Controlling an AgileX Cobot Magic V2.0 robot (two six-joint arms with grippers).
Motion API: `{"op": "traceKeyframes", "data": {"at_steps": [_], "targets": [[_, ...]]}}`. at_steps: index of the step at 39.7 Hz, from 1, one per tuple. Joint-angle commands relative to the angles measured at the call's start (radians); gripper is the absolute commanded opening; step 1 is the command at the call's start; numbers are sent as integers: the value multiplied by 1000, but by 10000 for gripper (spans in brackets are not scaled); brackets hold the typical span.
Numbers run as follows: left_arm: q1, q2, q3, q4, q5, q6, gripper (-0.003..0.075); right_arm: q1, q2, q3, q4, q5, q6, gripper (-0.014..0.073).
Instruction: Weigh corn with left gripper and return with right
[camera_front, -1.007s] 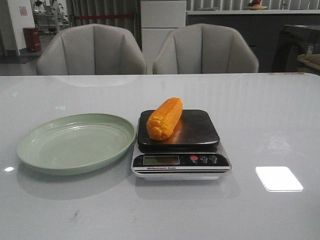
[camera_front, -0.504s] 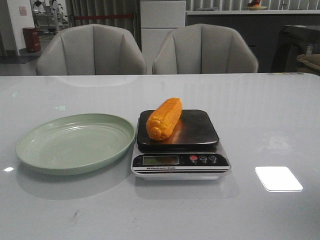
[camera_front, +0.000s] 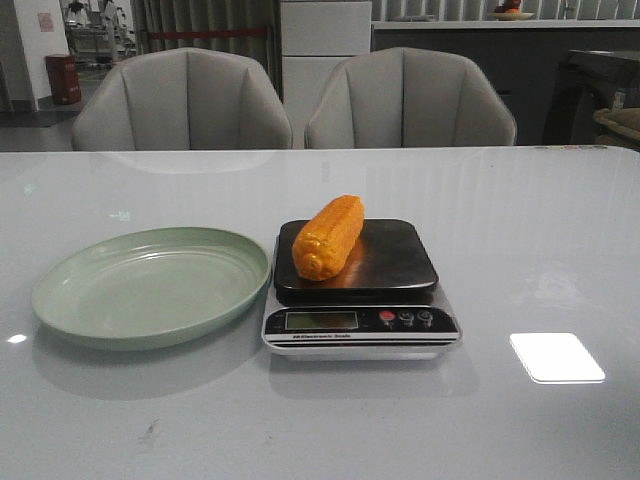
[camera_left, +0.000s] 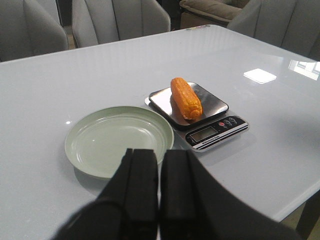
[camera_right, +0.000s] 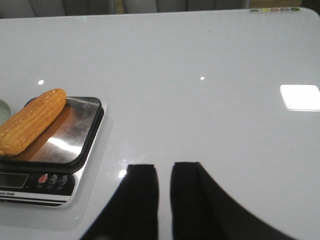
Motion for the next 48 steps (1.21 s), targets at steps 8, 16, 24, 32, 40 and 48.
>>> {"op": "traceKeyframes", "data": {"at_steps": [8,16,24,32,40,48], "targets": [[0,12,-26,2,-71,0,122,131,184,-185,-1,67,-6,612],[0,12,-26,2,-71,0,122,256,374,-344,72,160,-6,606],[0,12,-26,2,-71,0,122,319,614,-540,183,228,-5,606],[0,12,-26,2,-71,0,122,374,831,-728,214,260,81,606],[0,12,-26,2,-71,0,122,418,1039,-932,179,354,177,606],[0,12,-26,2,-71,0,122,449,1217,-1145,-63,525,454,606]]}}
